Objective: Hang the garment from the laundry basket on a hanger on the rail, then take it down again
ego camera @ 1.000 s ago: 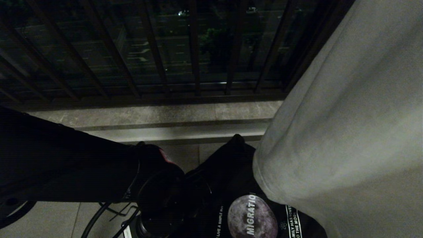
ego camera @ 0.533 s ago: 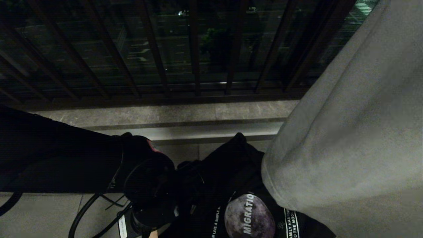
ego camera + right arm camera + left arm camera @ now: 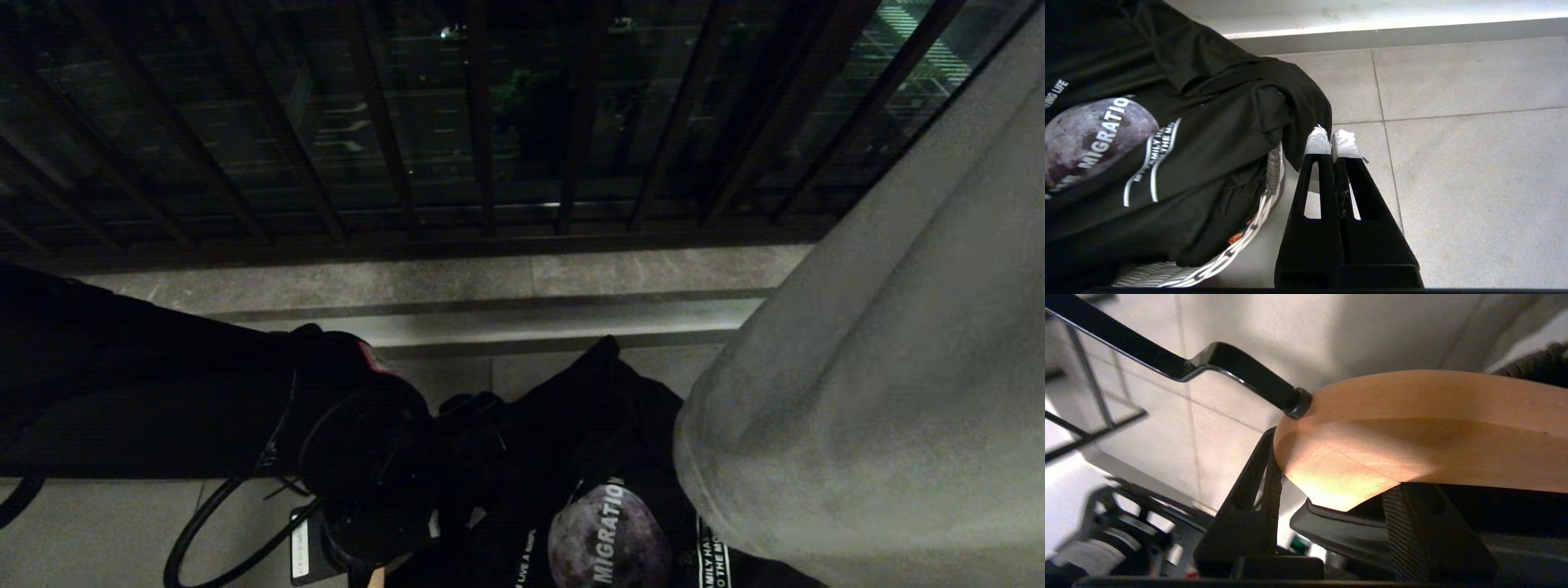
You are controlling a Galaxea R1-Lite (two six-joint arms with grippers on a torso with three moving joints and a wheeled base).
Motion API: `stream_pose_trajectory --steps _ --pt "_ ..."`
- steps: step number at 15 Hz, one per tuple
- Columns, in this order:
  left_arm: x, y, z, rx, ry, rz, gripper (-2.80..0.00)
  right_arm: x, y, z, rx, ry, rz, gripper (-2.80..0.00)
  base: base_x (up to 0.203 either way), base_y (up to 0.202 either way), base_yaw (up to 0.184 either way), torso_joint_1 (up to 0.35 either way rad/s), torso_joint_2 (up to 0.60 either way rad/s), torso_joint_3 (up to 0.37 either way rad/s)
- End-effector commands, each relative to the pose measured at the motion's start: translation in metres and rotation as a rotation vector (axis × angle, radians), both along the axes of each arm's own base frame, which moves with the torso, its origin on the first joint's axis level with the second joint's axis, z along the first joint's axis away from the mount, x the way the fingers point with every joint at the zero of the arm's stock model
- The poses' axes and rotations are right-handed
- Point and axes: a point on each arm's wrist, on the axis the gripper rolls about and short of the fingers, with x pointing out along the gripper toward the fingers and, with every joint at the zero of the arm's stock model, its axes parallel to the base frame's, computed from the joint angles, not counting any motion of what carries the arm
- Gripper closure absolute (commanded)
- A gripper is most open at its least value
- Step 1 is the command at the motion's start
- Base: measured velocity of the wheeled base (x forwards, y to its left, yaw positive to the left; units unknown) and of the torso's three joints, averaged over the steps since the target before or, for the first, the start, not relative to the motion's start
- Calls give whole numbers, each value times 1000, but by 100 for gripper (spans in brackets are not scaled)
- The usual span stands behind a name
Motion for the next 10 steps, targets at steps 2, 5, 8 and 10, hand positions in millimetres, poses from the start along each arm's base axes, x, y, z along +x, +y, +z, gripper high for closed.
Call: stream_pose_trajectory --steps 2,5,8,10 --pt "-1 2 -1 40 -26 4 0 0 0 0 0 0 0 0 0 0 0 0 0 0" --pt "1 4 -1 119 -122 31 0 0 0 0 0 0 0 0 0 0 0 0 0 0" --pt "-6 15 -1 202 -135 70 0 0 0 0 0 1 0 0 0 0 0 0 0 0" --pt "-8 21 2 236 -171 106 0 0 0 0 0 1 0 0 0 0 0 0 0 0"
